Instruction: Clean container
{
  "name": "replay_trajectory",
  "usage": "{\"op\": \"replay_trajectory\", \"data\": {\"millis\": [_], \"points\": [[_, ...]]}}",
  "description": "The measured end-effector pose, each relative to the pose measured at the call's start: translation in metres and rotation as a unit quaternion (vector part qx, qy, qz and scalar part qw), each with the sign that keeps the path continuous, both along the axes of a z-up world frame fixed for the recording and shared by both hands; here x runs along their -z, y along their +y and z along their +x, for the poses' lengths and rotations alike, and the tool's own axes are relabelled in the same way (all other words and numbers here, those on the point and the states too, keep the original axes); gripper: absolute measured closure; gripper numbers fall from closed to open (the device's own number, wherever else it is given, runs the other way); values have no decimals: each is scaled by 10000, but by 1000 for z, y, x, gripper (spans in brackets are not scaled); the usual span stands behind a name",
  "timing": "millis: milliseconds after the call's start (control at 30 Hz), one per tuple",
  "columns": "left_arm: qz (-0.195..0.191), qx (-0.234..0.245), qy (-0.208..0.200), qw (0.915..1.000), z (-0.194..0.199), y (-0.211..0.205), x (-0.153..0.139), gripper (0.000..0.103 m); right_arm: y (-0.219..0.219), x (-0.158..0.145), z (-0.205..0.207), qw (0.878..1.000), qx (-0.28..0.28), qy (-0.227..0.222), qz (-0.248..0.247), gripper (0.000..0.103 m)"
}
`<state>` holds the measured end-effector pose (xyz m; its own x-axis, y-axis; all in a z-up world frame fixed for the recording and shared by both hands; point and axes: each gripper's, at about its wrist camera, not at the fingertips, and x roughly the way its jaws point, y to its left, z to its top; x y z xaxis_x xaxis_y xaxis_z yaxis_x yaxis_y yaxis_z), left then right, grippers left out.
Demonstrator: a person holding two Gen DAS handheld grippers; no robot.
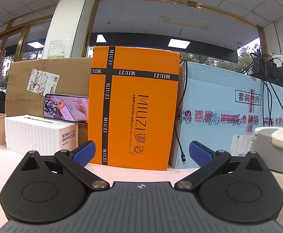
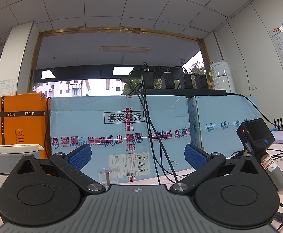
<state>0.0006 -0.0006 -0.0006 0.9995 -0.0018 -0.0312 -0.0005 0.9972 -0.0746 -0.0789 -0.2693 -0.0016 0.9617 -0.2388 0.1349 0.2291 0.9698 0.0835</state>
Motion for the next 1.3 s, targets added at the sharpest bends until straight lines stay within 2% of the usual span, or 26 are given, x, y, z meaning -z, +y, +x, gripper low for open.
{"op": "replay_trajectory", "data": {"millis": [1300], "points": [[-10, 3, 8, 10000, -1, 2, 0, 0, -1, 0, 0, 10000, 1, 3, 4, 0]]}}
